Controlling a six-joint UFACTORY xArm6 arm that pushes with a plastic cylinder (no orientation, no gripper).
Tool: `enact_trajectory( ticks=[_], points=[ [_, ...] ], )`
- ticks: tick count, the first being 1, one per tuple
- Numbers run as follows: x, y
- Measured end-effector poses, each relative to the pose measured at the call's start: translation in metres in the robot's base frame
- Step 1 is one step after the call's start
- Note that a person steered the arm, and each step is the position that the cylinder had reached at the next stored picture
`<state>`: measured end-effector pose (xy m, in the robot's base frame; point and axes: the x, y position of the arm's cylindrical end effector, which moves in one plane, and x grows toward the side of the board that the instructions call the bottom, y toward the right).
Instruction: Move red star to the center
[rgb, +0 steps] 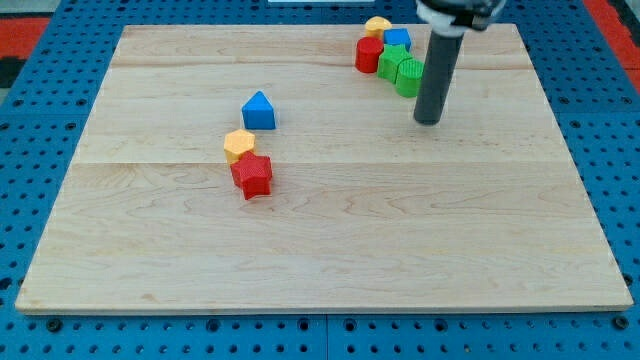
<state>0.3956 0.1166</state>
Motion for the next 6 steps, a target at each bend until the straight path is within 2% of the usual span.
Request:
enact_trajectory(
  ticks=[2, 3, 4, 5, 6],
  points=[
    [0.112, -0.094],
    [0.135, -0.171],
    [0.126, -0.217],
    [0.104, -0.233],
    [0.104, -0.223]
  ],
)
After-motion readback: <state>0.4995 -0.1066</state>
